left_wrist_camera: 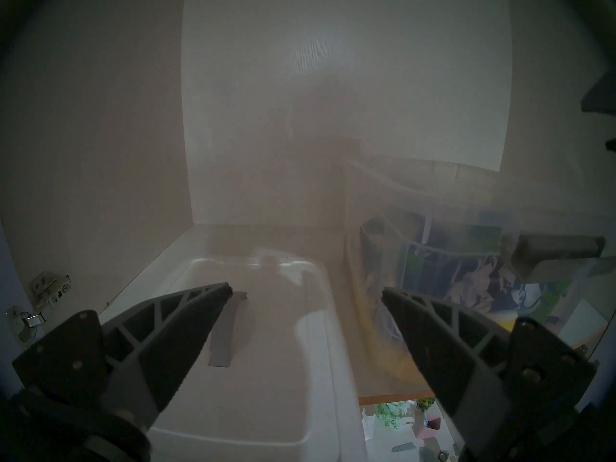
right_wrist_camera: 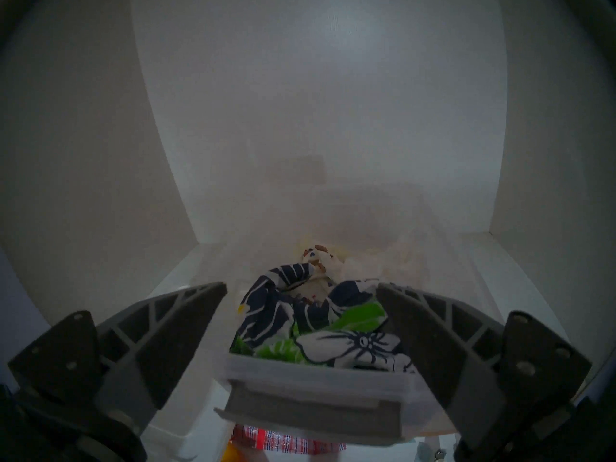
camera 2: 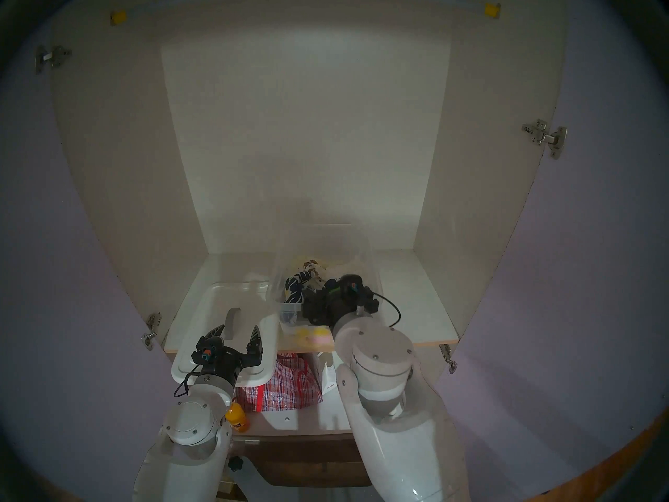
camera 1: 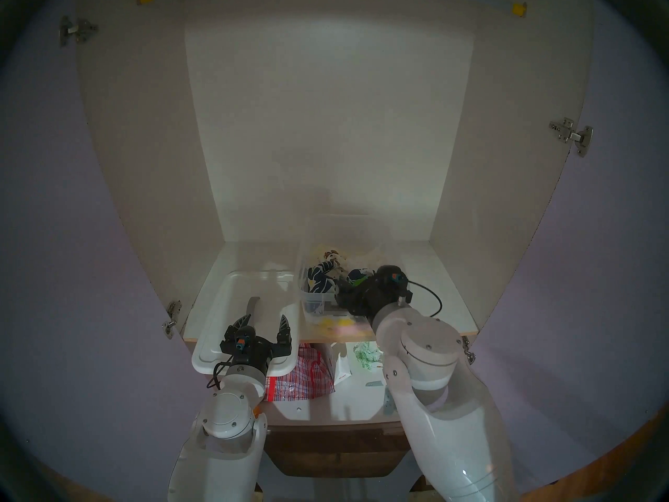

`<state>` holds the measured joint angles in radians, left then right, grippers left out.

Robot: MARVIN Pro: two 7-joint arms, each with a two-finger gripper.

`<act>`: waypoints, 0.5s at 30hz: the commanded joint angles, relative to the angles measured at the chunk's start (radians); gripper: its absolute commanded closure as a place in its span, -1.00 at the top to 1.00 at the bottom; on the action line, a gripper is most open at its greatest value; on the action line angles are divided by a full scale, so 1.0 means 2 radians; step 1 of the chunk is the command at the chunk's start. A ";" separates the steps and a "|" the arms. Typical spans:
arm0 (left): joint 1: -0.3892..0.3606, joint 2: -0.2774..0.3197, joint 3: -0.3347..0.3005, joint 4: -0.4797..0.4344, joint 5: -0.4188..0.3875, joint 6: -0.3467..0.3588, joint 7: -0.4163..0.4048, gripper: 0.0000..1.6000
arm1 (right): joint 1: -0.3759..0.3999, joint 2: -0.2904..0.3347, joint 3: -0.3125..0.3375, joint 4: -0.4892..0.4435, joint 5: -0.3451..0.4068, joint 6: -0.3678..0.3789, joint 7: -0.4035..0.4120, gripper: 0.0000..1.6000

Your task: Take clothing out of the storage bin and put the lid back on the bin

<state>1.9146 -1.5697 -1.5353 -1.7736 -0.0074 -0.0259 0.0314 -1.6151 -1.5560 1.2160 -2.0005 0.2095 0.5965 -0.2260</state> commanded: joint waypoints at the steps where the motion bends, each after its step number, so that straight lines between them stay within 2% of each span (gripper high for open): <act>1: -0.004 0.000 0.001 -0.012 -0.001 -0.003 -0.002 1.00 | 0.064 -0.022 0.006 0.019 0.033 0.040 -0.020 1.00; 3: -0.004 0.000 0.001 -0.012 0.000 -0.003 -0.002 1.00 | 0.079 -0.028 0.012 0.030 0.043 0.058 -0.014 1.00; 4: -0.004 0.000 0.001 -0.012 0.000 -0.003 -0.002 1.00 | 0.097 -0.035 0.016 0.042 0.057 0.079 -0.011 1.00; 6: -0.004 0.000 0.001 -0.011 0.000 -0.003 -0.001 1.00 | 0.094 -0.035 0.023 0.041 0.069 0.089 0.001 1.00; 7: -0.005 0.000 0.001 -0.011 0.000 -0.003 -0.001 1.00 | 0.114 -0.040 0.031 0.059 0.086 0.095 -0.012 1.00; 8: -0.005 0.000 0.001 -0.011 0.000 -0.003 -0.001 1.00 | 0.114 -0.040 0.031 0.059 0.086 0.095 -0.012 1.00; 11: -0.010 0.000 0.004 -0.007 0.000 -0.006 -0.003 1.00 | 0.147 -0.048 0.041 0.091 0.115 0.131 -0.023 1.00; 15: -0.012 0.001 0.006 -0.005 0.002 -0.007 -0.002 1.00 | 0.175 -0.062 0.045 0.122 0.119 0.136 -0.031 1.00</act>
<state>1.9062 -1.5687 -1.5284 -1.7622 -0.0066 -0.0278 0.0324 -1.3610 -1.6316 1.3019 -1.7757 0.4279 0.8468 -0.2671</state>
